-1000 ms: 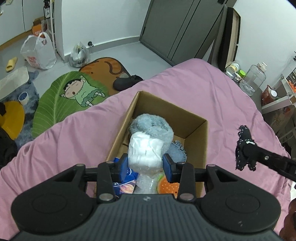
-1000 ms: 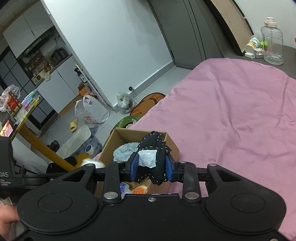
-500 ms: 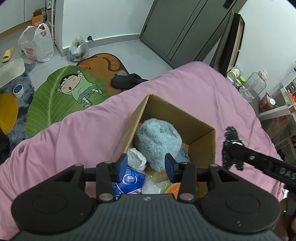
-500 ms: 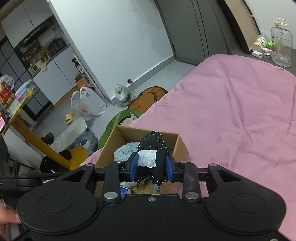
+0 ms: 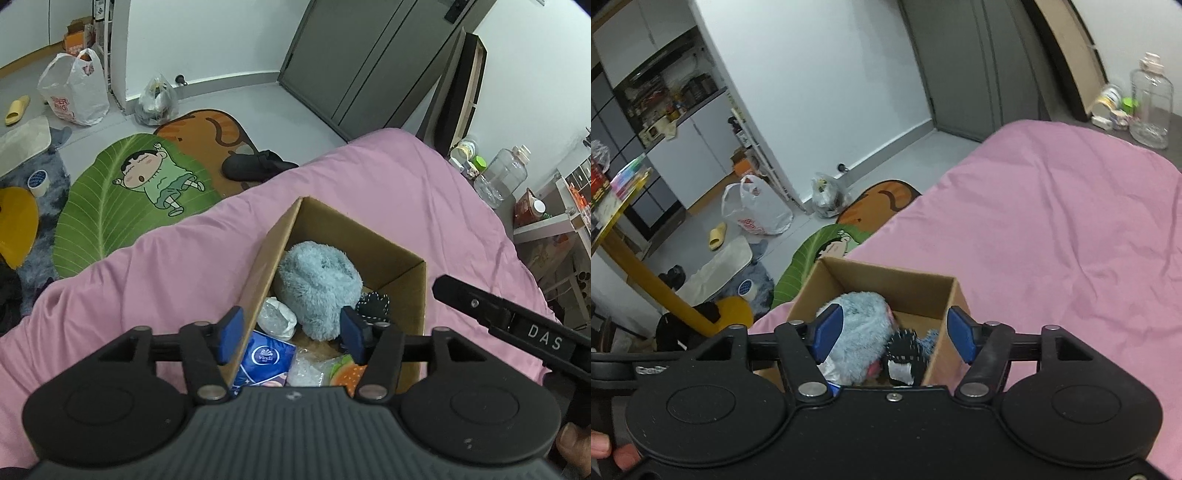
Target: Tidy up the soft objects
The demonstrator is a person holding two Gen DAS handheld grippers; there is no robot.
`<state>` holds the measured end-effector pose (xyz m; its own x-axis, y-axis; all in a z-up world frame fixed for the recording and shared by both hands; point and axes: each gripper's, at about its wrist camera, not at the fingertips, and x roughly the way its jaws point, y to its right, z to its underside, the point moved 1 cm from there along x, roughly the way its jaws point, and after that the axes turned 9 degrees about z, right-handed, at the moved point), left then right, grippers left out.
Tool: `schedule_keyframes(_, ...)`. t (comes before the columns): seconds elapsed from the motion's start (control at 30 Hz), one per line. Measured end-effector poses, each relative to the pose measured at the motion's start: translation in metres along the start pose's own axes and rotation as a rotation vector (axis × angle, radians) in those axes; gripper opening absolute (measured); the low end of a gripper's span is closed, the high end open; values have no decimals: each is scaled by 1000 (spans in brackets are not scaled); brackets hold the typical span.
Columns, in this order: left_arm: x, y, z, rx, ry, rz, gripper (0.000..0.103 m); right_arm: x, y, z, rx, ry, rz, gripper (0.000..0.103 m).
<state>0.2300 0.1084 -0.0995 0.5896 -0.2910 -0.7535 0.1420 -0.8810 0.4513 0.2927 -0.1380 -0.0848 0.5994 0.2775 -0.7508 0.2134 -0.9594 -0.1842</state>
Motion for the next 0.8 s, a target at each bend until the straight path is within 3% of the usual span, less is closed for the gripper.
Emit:
schedule_keyframes(0.2, -16, 3, 2, 5, 11, -10, 75, -12, 6, 7, 30, -15, 7, 62)
schedule_keyframes(0.4, -35, 17, 8, 37, 18, -11, 80, -31, 3, 13, 50, -16, -13, 63)
schedule_keyframes(0.8, -72, 43, 31, 113, 23, -42, 90, -83, 8, 31, 58, 16, -2, 83)
